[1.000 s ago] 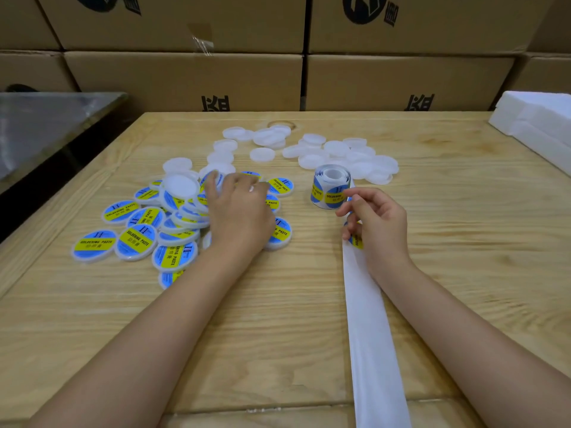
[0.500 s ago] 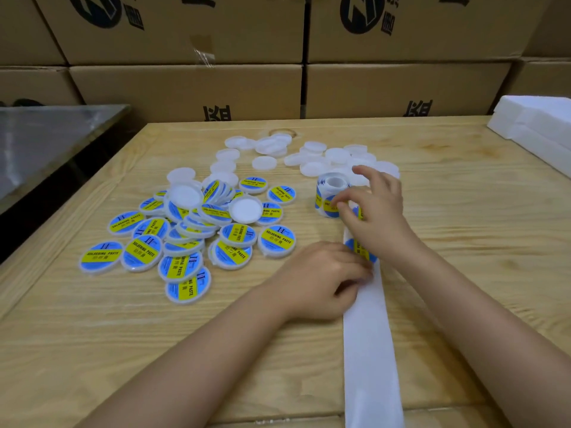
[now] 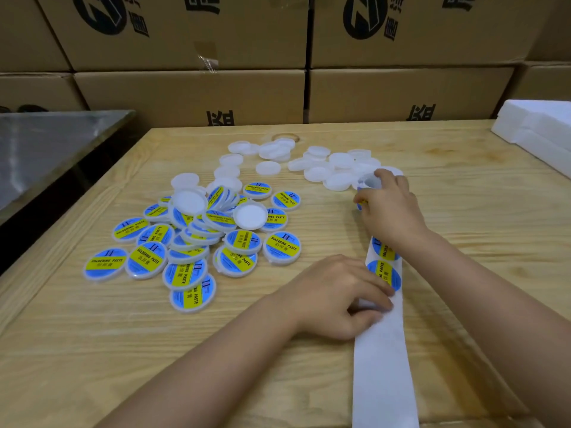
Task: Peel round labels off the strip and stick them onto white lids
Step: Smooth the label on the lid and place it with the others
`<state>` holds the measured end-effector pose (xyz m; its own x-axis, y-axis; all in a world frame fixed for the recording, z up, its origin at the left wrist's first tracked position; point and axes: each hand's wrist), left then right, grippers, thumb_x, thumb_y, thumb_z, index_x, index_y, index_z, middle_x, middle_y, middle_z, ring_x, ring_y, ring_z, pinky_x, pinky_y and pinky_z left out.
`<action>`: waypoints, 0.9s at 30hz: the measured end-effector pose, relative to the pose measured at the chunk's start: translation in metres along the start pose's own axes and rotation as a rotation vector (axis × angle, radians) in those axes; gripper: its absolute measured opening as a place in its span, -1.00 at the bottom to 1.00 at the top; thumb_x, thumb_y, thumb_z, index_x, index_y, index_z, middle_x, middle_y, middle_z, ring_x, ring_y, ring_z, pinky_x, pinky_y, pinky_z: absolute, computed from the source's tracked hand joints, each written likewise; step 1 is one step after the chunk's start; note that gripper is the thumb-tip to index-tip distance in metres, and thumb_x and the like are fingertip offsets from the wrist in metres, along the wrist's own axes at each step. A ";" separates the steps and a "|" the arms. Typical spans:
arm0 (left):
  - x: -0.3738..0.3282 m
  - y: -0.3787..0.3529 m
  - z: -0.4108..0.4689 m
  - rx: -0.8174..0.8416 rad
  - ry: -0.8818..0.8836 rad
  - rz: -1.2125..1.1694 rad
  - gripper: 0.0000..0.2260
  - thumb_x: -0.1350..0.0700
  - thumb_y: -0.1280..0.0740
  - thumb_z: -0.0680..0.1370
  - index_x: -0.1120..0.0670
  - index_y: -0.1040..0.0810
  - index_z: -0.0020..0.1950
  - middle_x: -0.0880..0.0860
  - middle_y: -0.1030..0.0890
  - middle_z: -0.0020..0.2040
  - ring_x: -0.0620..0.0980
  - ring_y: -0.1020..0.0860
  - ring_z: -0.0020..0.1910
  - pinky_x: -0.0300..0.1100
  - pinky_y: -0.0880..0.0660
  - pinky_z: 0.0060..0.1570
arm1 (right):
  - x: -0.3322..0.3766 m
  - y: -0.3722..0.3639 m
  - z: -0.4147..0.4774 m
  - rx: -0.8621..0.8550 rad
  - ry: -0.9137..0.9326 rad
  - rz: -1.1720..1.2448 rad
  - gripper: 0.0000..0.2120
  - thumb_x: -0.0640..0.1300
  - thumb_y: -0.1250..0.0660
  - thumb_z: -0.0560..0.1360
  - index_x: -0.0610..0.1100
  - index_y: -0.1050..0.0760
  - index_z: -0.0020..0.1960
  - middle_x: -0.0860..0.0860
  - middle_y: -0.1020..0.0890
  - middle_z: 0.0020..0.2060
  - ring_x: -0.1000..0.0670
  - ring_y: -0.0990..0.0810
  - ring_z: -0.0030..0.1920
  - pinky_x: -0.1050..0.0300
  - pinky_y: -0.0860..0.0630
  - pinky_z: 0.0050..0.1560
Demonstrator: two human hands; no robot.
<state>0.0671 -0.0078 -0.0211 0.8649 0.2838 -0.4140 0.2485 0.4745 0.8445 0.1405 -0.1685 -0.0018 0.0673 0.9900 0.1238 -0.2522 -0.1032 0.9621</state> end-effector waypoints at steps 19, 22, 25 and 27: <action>0.011 -0.009 0.003 -0.115 0.163 0.041 -0.82 0.23 -0.36 0.43 0.14 -0.59 0.02 0.03 -0.61 0.02 0.05 -0.51 0.06 -0.02 -0.42 0.07 | -0.005 0.016 -0.047 -0.002 -0.028 0.364 -0.87 -0.19 -0.31 0.45 -0.08 -0.64 -0.13 0.07 -0.63 -0.23 0.08 -0.48 -0.26 0.24 -0.29 -0.33; 0.016 -0.008 0.005 -0.121 0.315 0.036 -0.57 0.09 -0.39 0.44 0.05 -0.43 0.29 -0.01 -0.50 0.22 -0.02 -0.41 0.23 -0.15 -0.29 0.26 | -0.014 0.024 -0.055 0.219 -0.005 0.305 -0.87 -0.11 -0.42 0.42 -0.04 -0.65 -0.04 0.18 -0.53 -0.31 0.15 -0.48 -0.26 0.43 -0.34 -0.34; 0.017 -0.007 0.007 -0.071 0.416 0.039 -0.40 0.03 -0.36 0.47 0.06 -0.22 0.46 0.01 -0.37 0.38 -0.02 -0.28 0.34 -0.21 -0.12 0.34 | -0.015 0.026 -0.056 0.315 0.064 0.165 -0.70 -0.05 -0.46 0.39 -0.05 -0.60 0.11 0.02 -0.57 -0.08 0.02 -0.52 -0.10 0.24 -0.42 -0.12; 0.017 -0.009 0.008 -0.050 0.436 0.053 -0.44 0.05 -0.28 0.52 0.08 -0.17 0.47 0.02 -0.35 0.41 -0.03 -0.24 0.36 -0.19 -0.05 0.38 | -0.013 0.025 -0.057 0.310 0.092 0.123 -0.62 -0.03 -0.44 0.42 -0.08 -0.54 0.21 -0.03 -0.51 0.08 0.00 -0.49 -0.01 0.20 -0.37 -0.03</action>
<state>0.0833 -0.0132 -0.0330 0.6083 0.6288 -0.4844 0.1782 0.4866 0.8553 0.0786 -0.1785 0.0070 -0.0365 0.9714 0.2346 0.0534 -0.2326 0.9711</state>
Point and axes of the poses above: each hand's wrist, its own z-axis towards the middle knuckle, its own y-axis out of the back of the hand, x = y × z
